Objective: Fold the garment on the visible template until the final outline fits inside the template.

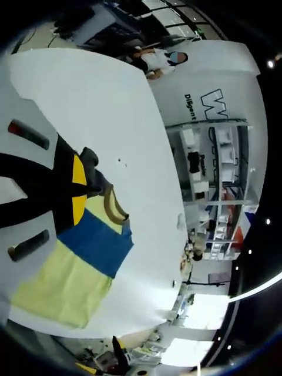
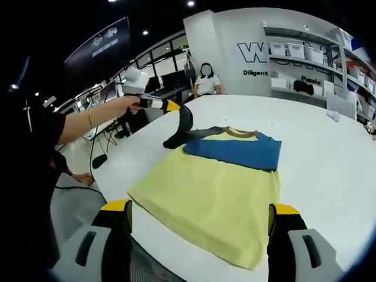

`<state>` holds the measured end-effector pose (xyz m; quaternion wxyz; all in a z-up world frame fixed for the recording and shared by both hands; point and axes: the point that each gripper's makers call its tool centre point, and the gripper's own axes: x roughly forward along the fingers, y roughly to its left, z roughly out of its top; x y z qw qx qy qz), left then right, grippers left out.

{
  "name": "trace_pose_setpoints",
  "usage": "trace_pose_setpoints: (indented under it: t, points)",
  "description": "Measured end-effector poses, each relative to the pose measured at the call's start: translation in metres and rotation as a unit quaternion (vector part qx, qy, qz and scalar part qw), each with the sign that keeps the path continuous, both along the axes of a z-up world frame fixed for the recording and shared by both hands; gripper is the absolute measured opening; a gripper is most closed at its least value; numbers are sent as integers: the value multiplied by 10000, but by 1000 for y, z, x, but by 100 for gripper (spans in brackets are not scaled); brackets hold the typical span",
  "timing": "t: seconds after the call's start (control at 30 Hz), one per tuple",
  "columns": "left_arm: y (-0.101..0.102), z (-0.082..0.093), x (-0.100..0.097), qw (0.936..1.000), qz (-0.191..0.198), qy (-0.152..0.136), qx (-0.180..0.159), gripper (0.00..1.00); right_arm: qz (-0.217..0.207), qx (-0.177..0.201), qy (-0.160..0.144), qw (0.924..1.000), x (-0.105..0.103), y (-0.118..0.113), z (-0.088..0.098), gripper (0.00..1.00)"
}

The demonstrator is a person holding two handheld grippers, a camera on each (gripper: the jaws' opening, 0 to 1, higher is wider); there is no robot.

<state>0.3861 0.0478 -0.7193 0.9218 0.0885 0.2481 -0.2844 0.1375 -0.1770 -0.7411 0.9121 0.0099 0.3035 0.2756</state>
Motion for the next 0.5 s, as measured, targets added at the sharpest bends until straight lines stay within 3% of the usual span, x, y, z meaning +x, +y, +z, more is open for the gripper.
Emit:
trace_pose_setpoints:
  t: [0.07,0.2,0.4,0.5]
  points:
    - [-5,0,0,10000,-49,5,-5,0,0,-3,3,10000,0,0,0,99]
    - [-44,6,1,9995,-281,-1,-142,0,7,-17,17,10000,-1,-2,-1,99]
    - [-80,6,0,9986,-425,74,-311,0,13,-47,51,10000,-2,-4,-2,99]
    - [-96,5,-1,9981,-570,57,-240,0,21,-37,72,10000,-2,-3,-3,99]
